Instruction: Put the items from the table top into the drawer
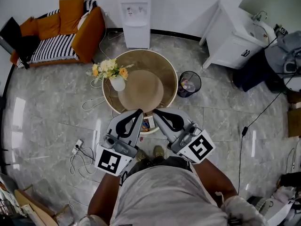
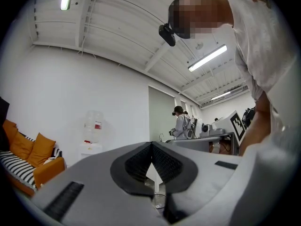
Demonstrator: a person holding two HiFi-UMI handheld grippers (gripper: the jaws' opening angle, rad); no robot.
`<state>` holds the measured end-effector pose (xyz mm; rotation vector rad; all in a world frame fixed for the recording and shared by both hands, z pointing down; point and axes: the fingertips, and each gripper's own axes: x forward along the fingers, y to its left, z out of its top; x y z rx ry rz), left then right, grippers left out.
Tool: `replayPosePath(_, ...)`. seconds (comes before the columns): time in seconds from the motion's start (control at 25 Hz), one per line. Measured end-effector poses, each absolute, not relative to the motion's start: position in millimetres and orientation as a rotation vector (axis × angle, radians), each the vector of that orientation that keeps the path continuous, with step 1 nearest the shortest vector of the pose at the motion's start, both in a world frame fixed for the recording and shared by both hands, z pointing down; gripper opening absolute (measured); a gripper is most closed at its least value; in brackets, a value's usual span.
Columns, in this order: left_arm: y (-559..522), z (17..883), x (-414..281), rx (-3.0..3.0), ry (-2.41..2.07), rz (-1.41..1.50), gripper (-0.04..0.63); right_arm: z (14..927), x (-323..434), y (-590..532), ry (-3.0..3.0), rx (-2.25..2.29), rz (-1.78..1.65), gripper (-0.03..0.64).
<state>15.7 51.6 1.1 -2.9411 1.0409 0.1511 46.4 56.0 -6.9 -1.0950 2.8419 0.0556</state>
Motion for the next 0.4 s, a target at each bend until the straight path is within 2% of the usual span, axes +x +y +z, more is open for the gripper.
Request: replayPosePath(0.4, 56.5, -4.8, 15.9, -2.931, 1.041, 0.191, 0.000, -10.4, 47.1, 61.2, 2.840, -1.106, 0.080, -0.002)
